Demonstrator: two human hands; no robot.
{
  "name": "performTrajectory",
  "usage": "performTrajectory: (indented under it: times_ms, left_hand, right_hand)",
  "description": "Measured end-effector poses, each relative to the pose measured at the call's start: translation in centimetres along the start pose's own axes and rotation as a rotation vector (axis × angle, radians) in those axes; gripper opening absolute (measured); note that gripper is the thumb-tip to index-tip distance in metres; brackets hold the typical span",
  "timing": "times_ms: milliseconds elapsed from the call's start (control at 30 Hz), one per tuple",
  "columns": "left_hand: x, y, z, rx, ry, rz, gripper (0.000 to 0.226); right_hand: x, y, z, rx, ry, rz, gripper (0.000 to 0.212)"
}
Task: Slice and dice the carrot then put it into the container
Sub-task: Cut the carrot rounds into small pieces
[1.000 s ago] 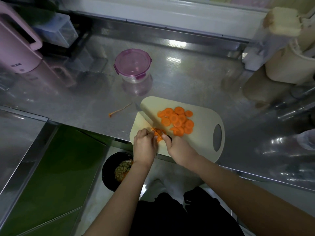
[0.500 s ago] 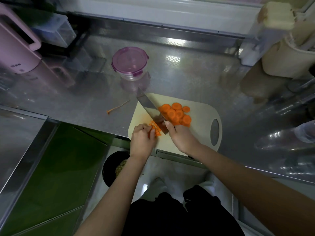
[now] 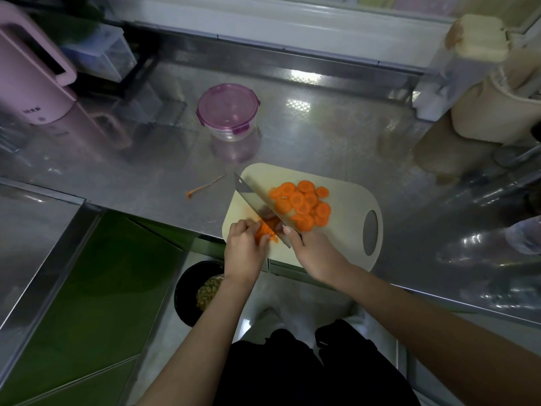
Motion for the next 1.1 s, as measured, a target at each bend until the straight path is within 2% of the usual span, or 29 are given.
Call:
performTrajectory:
  times_ms: [367, 800, 1100]
  left_hand:
    - [0.0, -0.5, 0.1, -0.009, -0.018, 0.024, 0.025]
    - [-0.2, -0.8, 0.3, -0.028, -0.004, 0.012, 0.013]
    - [-0.5, -0.9, 0.0, -0.042, 0.047, 0.007, 0.030]
  right_hand:
    - [-0.5, -0.8, 1.2, -0.029, 0.164, 0.098, 0.056]
    - [-0.9, -2.2, 2.5, 0.012, 0.168, 0.011, 0.052]
    - [-0.9, -3.1, 0.7, -0.015, 0.019, 0.071, 0.054]
Point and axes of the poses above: each hand's wrist, its own y-axis away from the middle knuckle, its own z-axis out of the palm, x = y × z, the point moved 2 cm from there along -y, towards the middle knuckle, and after that the axes turned 2 degrees about -y, right-handed, at the moved point
